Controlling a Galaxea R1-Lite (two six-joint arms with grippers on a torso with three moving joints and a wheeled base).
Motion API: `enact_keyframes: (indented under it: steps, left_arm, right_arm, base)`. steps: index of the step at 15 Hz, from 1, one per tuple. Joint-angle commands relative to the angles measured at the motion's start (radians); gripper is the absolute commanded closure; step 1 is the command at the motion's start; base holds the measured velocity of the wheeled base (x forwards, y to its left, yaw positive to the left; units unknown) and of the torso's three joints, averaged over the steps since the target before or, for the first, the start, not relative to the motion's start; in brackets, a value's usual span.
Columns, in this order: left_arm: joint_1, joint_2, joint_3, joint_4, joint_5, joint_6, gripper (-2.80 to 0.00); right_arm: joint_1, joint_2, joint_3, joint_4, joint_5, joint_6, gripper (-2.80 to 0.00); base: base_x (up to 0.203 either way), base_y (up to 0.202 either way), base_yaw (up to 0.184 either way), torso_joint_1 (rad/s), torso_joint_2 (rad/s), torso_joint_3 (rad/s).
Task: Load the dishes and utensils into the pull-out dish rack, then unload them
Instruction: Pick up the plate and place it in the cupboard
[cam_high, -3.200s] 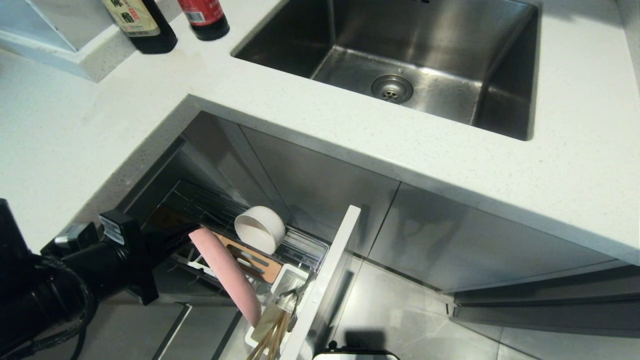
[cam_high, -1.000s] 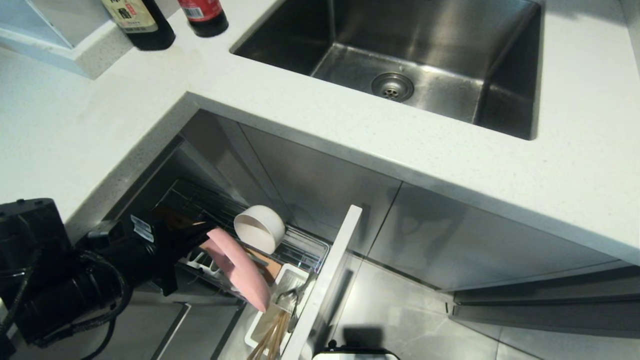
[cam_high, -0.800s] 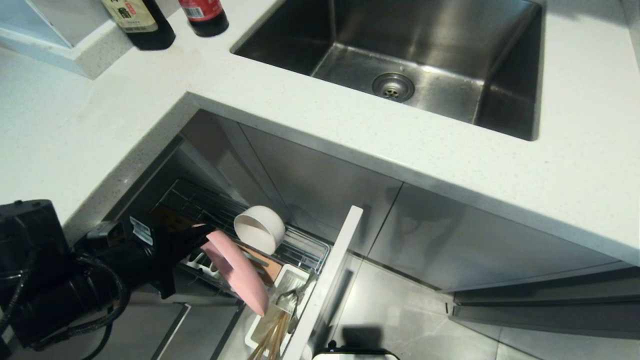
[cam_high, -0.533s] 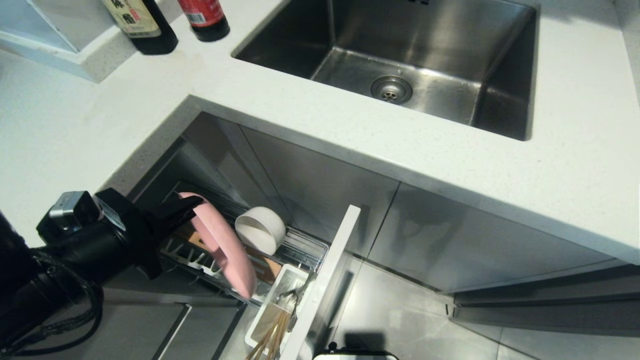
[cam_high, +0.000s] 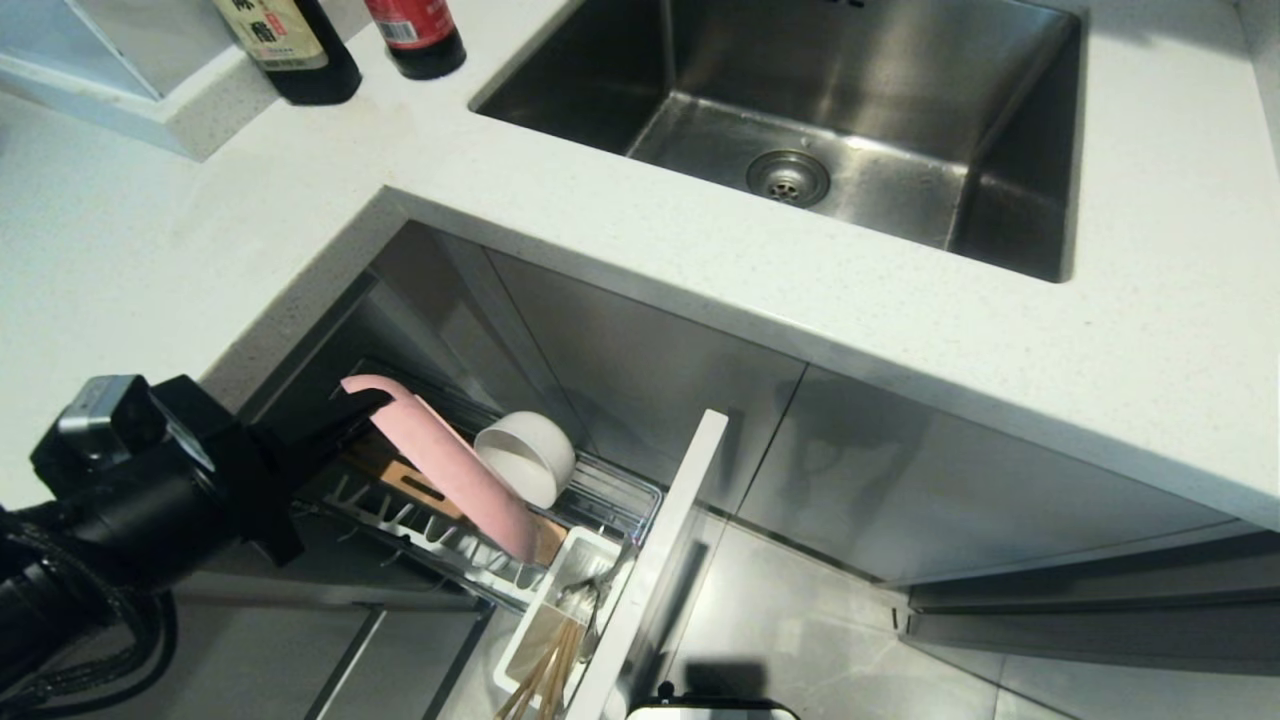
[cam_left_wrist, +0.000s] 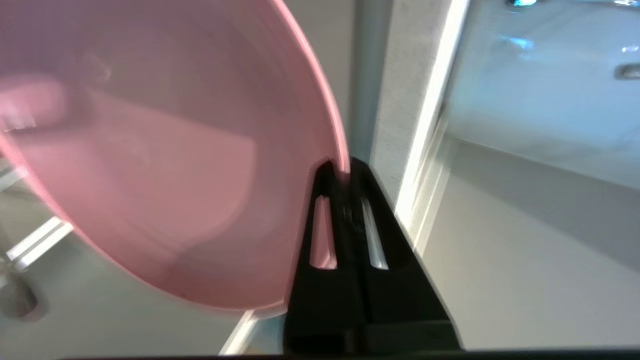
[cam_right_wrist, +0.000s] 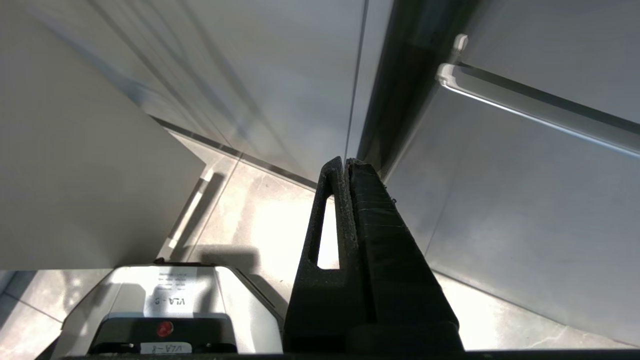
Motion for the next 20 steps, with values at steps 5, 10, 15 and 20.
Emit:
enact_keyframes:
  steps: [5, 10, 15, 20]
  left_arm:
    - [-0.064, -0.094, -0.101, 0.138, -0.003, -0.011, 0.00]
    - [-0.080, -0.204, -0.220, 0.380, -0.006, -0.010, 0.00]
    - [-0.076, -0.289, -0.325, 0.560, -0.004, 0.106, 0.00]
    - [-0.041, -0.318, -0.390, 0.825, 0.020, 0.365, 0.00]
  right_arm:
    - [0.002, 0.000, 0.002, 0.000, 0.000, 0.001, 0.00]
    - [0.002, 0.000, 0.002, -0.001, 0.000, 0.000, 0.00]
    - [0.002, 0.000, 0.002, 0.000, 0.000, 0.000, 0.00]
    - [0.002, 0.000, 0.002, 0.000, 0.000, 0.000, 0.00]
  base:
    - [0.000, 0.000, 0.000, 0.000, 0.00, 0.000]
    - [0.000, 0.000, 0.000, 0.000, 0.00, 0.000]
    - [0.000, 0.000, 0.000, 0.000, 0.00, 0.000]
    - [0.000, 0.000, 0.000, 0.000, 0.00, 0.000]
